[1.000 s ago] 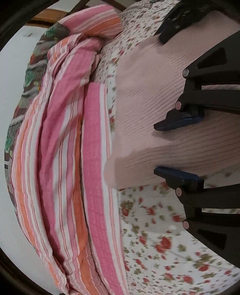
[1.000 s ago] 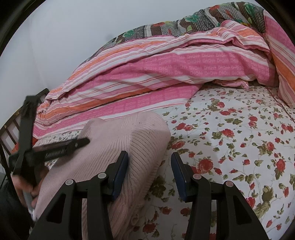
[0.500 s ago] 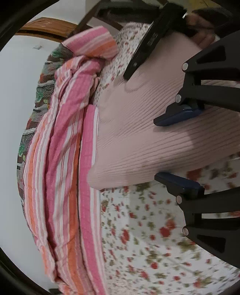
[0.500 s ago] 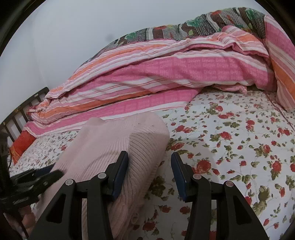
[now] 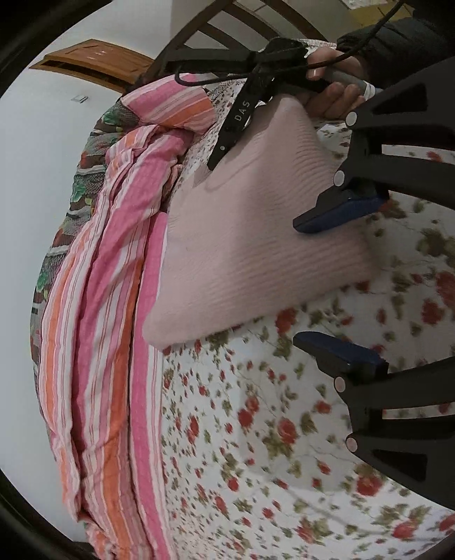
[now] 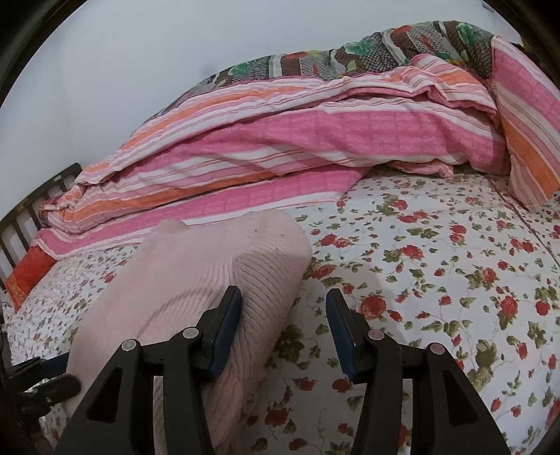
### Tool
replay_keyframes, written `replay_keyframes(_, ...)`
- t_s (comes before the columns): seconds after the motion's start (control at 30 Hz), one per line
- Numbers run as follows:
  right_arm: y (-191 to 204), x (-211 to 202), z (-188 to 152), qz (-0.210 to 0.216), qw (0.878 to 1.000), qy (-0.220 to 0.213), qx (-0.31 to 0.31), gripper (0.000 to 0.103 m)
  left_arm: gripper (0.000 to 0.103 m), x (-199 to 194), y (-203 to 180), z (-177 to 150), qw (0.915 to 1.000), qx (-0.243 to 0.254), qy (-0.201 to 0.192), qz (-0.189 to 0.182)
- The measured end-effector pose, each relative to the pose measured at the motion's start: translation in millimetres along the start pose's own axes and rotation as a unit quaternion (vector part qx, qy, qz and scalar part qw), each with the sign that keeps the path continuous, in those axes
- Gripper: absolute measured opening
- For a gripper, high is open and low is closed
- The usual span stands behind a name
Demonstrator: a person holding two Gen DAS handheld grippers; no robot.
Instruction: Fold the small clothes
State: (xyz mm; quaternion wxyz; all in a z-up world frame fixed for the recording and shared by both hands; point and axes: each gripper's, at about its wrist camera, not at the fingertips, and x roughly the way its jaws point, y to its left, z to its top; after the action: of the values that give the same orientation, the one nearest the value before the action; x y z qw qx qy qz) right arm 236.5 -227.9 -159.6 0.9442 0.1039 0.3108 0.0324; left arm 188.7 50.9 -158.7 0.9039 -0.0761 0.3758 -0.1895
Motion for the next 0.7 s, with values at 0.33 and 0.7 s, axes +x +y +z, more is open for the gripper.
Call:
replay_keyframes(0.33, -1.8, -50.2, -7.0, -0.008, 1.000, -0.007, 0.011, 0.054, 0.056, -20.1, 22.3, -1.2, 0.9995, -0.026, -0.015, -0.004)
replay_keyframes(0.7, 26.1, -52.3, -27.2, 0.031, 0.999, 0.026, -0.008, 0.050, 0.059, 3.2, 20.4, -1.6, 0.9978, -0.052, -0.001, -0.041)
